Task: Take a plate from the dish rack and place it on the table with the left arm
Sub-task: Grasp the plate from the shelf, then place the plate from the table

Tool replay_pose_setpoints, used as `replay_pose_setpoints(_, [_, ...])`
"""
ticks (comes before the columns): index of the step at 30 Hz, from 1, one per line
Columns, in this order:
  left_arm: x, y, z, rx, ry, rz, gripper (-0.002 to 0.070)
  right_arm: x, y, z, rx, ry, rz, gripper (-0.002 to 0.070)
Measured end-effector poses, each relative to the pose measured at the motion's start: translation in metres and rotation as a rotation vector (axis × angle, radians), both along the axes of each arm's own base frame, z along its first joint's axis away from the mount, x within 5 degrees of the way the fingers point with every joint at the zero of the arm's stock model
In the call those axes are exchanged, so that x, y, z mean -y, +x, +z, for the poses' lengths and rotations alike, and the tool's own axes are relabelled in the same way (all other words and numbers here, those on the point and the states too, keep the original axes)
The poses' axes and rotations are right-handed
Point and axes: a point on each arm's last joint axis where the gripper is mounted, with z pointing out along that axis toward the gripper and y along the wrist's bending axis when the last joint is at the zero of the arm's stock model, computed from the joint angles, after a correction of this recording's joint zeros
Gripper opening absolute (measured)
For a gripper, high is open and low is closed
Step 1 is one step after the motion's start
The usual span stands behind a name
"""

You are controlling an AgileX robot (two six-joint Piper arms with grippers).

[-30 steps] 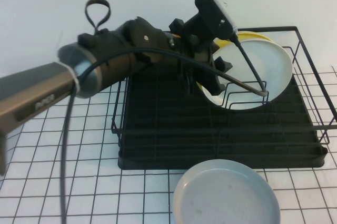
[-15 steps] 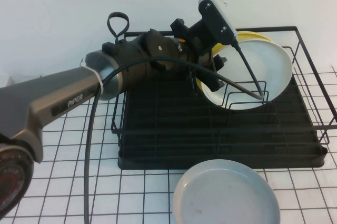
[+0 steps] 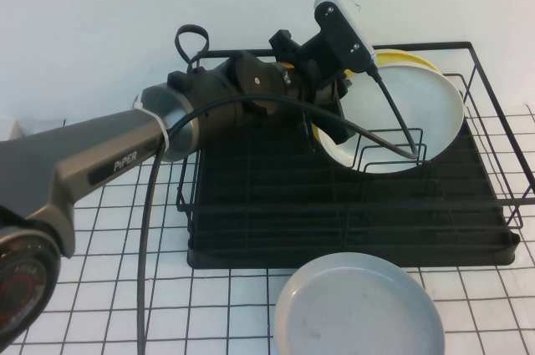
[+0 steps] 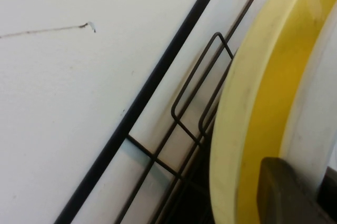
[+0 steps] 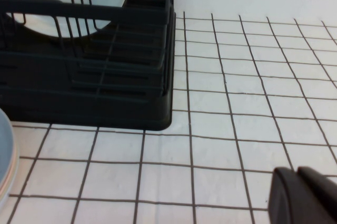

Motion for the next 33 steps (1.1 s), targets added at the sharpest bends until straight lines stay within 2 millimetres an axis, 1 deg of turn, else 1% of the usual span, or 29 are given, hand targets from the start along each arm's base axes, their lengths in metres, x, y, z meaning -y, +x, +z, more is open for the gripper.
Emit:
replay_pose_setpoints(8, [0.001,0.0,0.0,0.006,-0.002,0.003,0.0026,0.0,0.0,0.0,0.0,0.0,0.0,-0.0002])
replay_pose_setpoints(11, [0.0,-0.002,0.007,0.016,-0.011,0.004,0.0025,0.0,0.0,0.0,0.0,0.0,0.0,-0.0002])
replay_pose_setpoints(13, [-0.002,-0.004,0.018,0.03,-0.029,0.007,0.0024,0.0,0.0,0.0,0.0,0.0,0.0,-0.0002])
replay_pose_setpoints(18, [-0.01,-0.015,0.054,0.088,-0.094,0.021,0.002,0.0,0.0,0.0,0.0,0.0,0.0,-0.0002])
replay_pose_setpoints(21, [-0.014,-0.021,0.072,0.119,-0.119,0.024,0.0015,0.0,0.0,0.0,0.0,0.0,0.0,-0.0002])
replay_pose_setpoints(27, [-0.02,-0.033,0.097,0.146,-0.152,0.009,0.0003,0.0,0.0,0.0,0.0,0.0,0.0,-0.0002])
replay_pose_setpoints(33, [-0.025,-0.052,0.122,0.108,-0.216,-0.028,0.0003,0.0,0.0,0.0,0.0,0.0,0.0,-0.0002])
